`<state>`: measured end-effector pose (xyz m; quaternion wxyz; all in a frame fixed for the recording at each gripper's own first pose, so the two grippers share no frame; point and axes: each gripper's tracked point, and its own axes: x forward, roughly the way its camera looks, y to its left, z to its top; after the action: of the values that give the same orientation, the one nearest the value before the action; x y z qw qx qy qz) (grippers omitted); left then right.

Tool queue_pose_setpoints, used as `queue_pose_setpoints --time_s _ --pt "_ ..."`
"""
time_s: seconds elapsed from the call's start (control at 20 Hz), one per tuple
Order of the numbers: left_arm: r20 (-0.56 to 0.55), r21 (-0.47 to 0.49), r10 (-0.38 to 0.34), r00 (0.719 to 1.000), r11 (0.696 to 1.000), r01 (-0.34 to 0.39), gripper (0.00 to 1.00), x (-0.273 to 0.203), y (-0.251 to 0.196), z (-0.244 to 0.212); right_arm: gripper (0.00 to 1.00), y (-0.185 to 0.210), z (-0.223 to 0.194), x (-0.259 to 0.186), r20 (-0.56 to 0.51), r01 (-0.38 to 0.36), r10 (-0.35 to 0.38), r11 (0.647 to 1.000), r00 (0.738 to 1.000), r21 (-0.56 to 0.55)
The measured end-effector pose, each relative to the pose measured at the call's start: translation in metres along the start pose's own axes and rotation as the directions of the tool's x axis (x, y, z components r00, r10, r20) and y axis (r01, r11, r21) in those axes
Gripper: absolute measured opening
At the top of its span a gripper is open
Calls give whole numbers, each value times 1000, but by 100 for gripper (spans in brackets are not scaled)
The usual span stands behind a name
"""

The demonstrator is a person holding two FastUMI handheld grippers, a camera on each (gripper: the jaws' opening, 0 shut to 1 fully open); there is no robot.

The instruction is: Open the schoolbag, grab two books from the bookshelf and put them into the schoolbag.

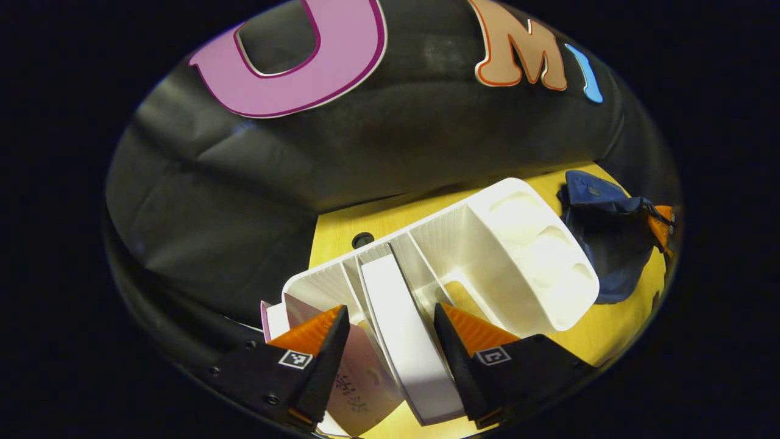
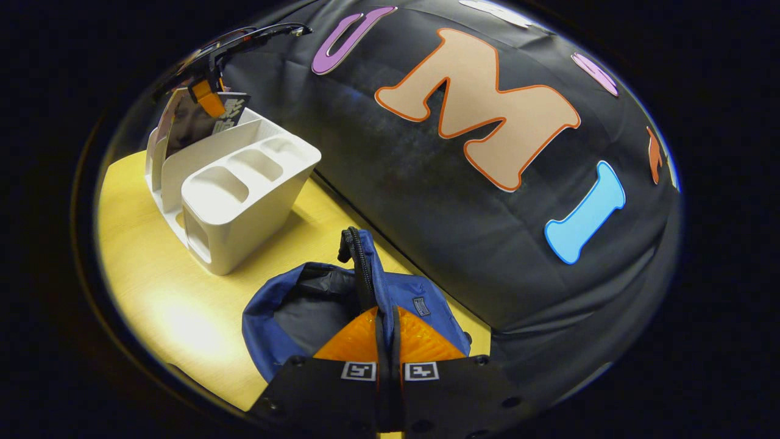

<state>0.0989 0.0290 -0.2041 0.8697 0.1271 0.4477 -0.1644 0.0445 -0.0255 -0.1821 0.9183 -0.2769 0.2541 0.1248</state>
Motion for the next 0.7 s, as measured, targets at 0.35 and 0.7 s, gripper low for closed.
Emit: queue_pose_setpoints --time_s 0.35,0.7 --pt "-109 -12 -58 992 998 57 50 -3 -7 -20 3 2 -4 2 -2 -6 6 1000 1000 3" --pt "-116 -107 -110 987 989 98 36 -11 -21 -19 3 3 -4 0 7 -8 8 1000 1000 -1"
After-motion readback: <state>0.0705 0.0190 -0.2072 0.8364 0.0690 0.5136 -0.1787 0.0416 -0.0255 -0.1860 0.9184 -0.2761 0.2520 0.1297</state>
